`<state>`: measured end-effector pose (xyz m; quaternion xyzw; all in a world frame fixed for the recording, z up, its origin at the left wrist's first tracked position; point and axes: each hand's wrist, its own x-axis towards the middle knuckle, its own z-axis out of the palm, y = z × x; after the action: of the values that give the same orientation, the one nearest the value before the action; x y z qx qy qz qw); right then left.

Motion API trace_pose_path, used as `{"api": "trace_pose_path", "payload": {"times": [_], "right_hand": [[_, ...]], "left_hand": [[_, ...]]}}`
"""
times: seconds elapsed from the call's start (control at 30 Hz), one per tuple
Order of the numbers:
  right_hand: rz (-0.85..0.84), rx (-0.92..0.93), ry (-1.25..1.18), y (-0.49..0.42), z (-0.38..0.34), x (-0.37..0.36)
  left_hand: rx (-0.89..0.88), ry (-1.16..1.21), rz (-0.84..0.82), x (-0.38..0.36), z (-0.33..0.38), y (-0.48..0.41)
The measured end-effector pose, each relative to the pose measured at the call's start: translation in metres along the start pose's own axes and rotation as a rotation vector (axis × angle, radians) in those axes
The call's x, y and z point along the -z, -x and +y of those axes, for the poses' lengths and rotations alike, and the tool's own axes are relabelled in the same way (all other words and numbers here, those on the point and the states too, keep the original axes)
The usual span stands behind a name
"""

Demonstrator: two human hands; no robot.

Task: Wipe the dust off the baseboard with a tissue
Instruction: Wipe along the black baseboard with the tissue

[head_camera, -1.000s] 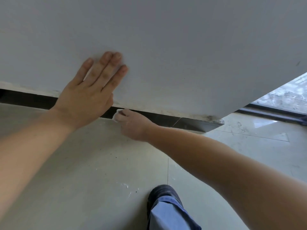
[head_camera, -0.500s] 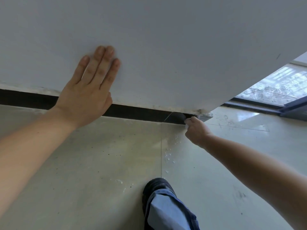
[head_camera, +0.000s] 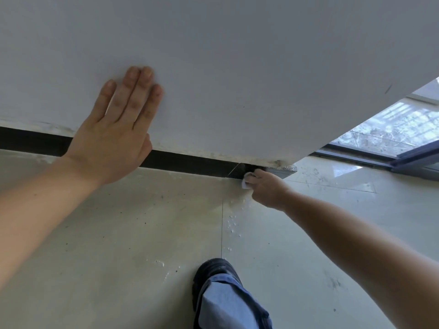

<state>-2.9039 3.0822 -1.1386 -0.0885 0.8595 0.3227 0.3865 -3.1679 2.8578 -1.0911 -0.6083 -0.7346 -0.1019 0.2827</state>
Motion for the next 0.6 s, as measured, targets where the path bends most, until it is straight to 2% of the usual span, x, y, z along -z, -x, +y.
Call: {"api": "trace_pose_path", "payload": {"times": [0.13, 0.27, 0.4, 0.6], "right_hand": [[-0.298, -0.153, 0.06, 0.022, -0.005, -0.021], [-0.426, -0.222, -0.024, 0.028, -0.005, -0.009], [-0.324, -0.216, -0.28, -0.002, -0.04, 0.033], [0.166, -0.095, -0.68, -0.041, -0.069, 0.157]], "left_hand": [[0.005, 0.003, -0.006, 0.0, 0.0, -0.001], [-0.007, 0.011, -0.03, 0.005, -0.005, 0.0], [-0.031, -0.075, -0.07, 0.019, -0.021, 0.007], [0.156, -0.167, -0.239, 0.048, -0.053, 0.04]]}}
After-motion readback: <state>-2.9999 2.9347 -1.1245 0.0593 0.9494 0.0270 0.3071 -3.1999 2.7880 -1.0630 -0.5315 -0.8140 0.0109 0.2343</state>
